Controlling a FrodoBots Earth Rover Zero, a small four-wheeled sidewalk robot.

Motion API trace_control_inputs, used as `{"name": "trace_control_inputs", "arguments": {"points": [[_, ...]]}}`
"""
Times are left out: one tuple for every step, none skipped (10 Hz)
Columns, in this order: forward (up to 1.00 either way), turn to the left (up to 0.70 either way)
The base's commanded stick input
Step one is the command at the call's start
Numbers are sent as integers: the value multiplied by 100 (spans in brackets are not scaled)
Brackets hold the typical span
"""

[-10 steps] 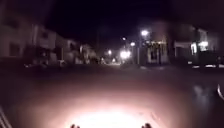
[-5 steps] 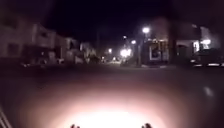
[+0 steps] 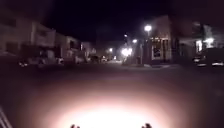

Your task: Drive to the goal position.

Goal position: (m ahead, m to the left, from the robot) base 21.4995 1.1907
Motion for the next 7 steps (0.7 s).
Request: {"name": "trace_control_inputs", "arguments": {"points": [[70, 0], [70, 0], [70, 0], [70, 0], [70, 0], [70, 0], [70, 0]]}}
